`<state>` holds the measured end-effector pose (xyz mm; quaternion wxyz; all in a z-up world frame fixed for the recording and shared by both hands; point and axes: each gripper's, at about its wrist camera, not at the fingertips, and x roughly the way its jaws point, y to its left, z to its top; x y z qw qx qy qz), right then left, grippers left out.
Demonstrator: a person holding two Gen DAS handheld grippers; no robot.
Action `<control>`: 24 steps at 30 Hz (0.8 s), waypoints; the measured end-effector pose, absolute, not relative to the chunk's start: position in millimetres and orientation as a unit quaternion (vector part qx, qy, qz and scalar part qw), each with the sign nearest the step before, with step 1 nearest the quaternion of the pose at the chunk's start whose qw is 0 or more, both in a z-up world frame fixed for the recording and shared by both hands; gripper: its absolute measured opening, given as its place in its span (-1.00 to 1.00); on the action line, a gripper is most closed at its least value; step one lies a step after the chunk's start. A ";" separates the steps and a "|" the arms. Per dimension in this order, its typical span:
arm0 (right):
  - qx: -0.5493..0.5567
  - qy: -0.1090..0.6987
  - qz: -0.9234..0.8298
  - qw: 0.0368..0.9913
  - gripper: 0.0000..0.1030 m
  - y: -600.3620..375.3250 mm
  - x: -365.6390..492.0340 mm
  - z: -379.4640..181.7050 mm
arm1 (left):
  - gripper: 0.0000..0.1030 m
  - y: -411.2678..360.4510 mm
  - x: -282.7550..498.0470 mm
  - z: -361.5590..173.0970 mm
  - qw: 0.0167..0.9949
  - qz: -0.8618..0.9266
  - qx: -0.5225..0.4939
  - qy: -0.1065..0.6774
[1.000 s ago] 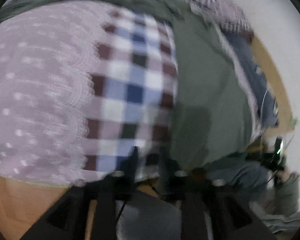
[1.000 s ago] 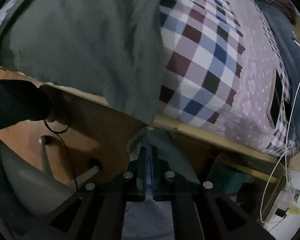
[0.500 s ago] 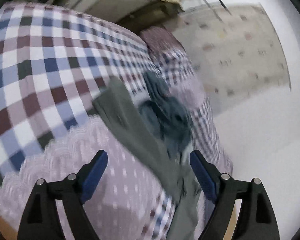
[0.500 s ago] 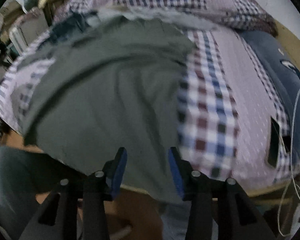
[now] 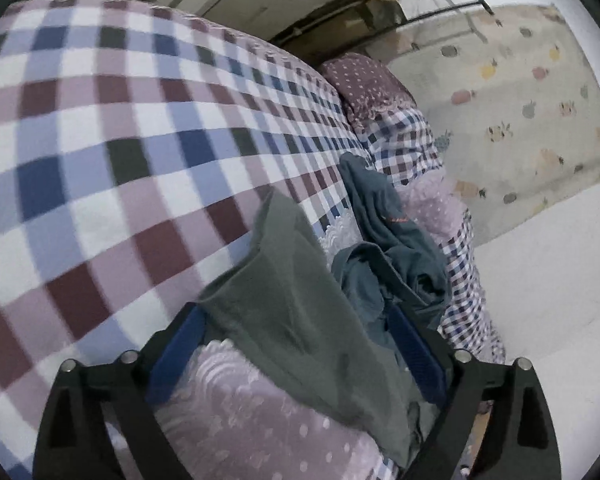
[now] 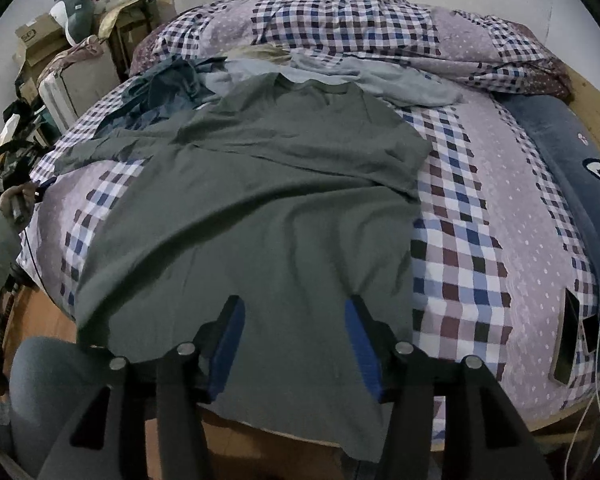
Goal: Fold clothes
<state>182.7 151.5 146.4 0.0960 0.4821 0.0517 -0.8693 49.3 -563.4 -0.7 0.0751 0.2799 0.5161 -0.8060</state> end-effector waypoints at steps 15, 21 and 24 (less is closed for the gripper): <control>0.477 0.034 -0.871 0.109 0.09 156.0 162.0 134.5 | 0.84 -537.6 48.7 26.0 0.046 -0.854 0.229 0.465; 0.477 0.030 -0.870 0.119 0.09 155.8 157.3 127.6 | 0.84 -521.0 54.9 5.8 0.047 -0.817 0.246 0.520; 0.478 0.028 -0.869 0.122 0.09 154.4 154.0 124.2 | 0.84 -524.5 50.9 3.9 0.069 -0.809 0.235 0.534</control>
